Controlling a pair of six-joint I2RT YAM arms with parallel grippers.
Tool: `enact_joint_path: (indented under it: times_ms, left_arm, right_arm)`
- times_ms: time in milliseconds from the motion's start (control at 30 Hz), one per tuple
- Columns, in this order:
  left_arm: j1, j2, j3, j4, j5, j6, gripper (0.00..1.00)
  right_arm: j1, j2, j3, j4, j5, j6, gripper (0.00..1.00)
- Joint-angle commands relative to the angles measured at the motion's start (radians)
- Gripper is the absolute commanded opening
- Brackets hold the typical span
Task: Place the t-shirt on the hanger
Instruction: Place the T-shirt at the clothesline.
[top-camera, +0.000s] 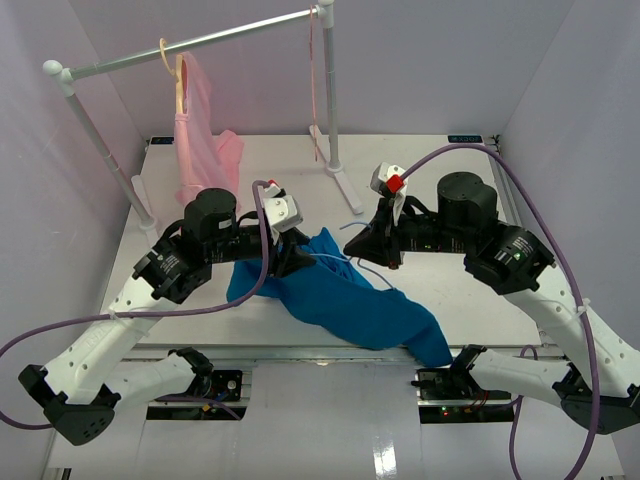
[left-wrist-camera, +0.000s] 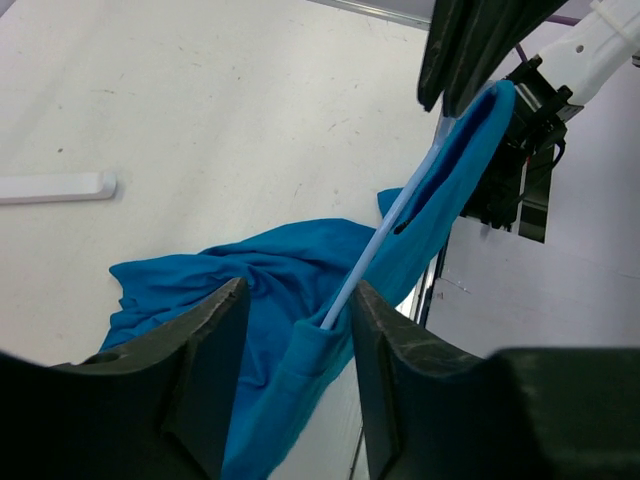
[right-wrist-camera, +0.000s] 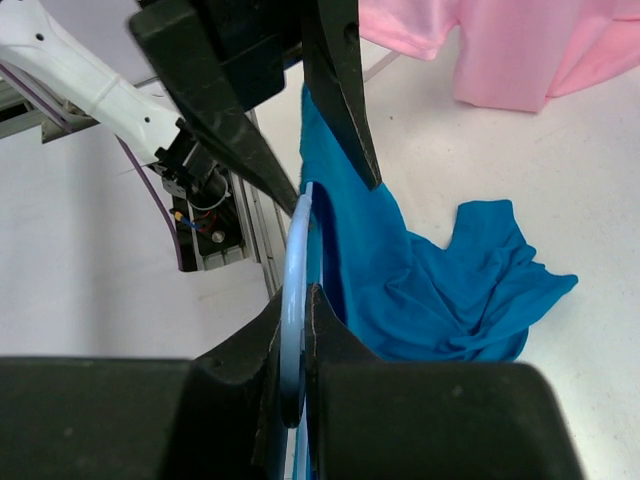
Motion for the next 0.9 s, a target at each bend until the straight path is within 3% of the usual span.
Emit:
enact_joint_path:
  times_ms: [0,233,467,533,600,633,800,833,867]
  left_arm:
    - [0.004,-0.038,0.010,0.038,0.094,0.008,0.59]
    - [0.004,0.019,0.022,0.039,0.269,0.027,0.61]
    - [0.004,0.091,0.047,0.013,0.365,0.012,0.45]
    - [0.004,0.106,0.064,0.011,0.359,0.005,0.32]
    - [0.005,0.119,0.080,0.011,0.357,0.002,0.03]
    - [0.005,0.122,0.085,0.014,0.357,-0.003,0.00]
    - [0.004,0.127,0.093,0.028,0.303,-0.030,0.03]
    - [0.004,0.125,0.095,0.028,0.266,-0.036,0.30]
    - [0.004,0.123,0.095,0.031,0.214,-0.048,0.45]
  right_arm:
    - [0.003,0.016,0.059,-0.002,0.027,0.001,0.08]
    - [0.005,0.026,0.061,0.040,-0.047,0.021,0.08]
    - [0.007,0.040,0.055,0.082,-0.091,0.035,0.08]
    - [0.008,0.040,0.050,0.091,-0.105,0.037,0.08]
    - [0.008,0.039,0.041,0.103,-0.107,0.038,0.08]
    - [0.008,0.039,0.036,0.104,-0.105,0.038,0.08]
    - [0.009,0.039,0.022,0.098,-0.079,0.032,0.08]
    - [0.009,0.041,0.025,0.094,-0.073,0.029,0.08]
    - [0.009,0.043,0.028,0.090,-0.070,0.028,0.08]
